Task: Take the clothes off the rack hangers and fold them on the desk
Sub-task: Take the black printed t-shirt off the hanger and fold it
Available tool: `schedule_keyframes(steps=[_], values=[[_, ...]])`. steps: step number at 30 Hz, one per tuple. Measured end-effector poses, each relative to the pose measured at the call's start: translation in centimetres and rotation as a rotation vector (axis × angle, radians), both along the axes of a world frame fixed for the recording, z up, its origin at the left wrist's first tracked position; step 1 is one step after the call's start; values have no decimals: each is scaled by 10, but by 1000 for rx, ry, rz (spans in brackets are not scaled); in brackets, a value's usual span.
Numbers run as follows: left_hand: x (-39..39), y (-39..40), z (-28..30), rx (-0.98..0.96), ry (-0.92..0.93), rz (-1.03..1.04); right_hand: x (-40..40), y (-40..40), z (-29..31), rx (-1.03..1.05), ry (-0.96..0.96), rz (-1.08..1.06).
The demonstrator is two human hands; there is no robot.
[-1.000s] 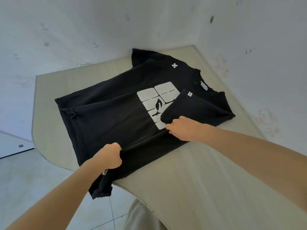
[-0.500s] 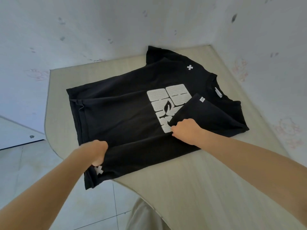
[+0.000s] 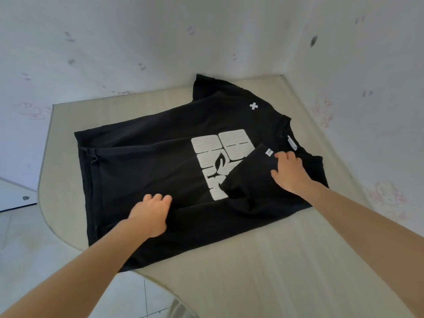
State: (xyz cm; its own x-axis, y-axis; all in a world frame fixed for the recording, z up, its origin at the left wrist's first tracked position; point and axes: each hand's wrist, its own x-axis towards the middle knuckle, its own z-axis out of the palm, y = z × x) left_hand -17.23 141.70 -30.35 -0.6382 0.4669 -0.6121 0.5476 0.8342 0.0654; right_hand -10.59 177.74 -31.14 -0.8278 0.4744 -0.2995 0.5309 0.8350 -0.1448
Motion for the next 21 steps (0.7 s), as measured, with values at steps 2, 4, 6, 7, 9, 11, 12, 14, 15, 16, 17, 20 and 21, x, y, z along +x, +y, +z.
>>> schedule_keyframes(steps=[2,4,6,7,9,11,12,14,15,16,17,20,21], values=[[7,27,-5,173,-63,9,-1,13,-2,-26,-109,-152],[17,55,-12,331,-136,66,-2,29,-7,-105,-134,-234],[24,84,-22,472,-173,119,-1,47,-13,-169,-113,-248],[28,96,-25,529,-183,149,0,53,-15,-193,-76,-240],[29,120,-30,604,-207,218,1,63,-15,-232,56,-254],[29,134,-31,628,-199,238,3,65,-12,-263,195,-264],[27,143,-32,627,-187,215,5,68,-11,-256,234,-270],[23,151,-34,610,-158,174,9,75,-14,-226,247,-275],[20,153,-35,590,-147,185,11,81,-18,-214,218,-274],[18,155,-35,571,-139,215,12,86,-22,-212,162,-273],[16,157,-36,536,-141,246,12,92,-26,-222,94,-274],[9,169,-35,475,-200,365,7,100,-26,-299,18,-300],[6,175,-34,500,-231,463,4,101,-23,-330,30,-311]])
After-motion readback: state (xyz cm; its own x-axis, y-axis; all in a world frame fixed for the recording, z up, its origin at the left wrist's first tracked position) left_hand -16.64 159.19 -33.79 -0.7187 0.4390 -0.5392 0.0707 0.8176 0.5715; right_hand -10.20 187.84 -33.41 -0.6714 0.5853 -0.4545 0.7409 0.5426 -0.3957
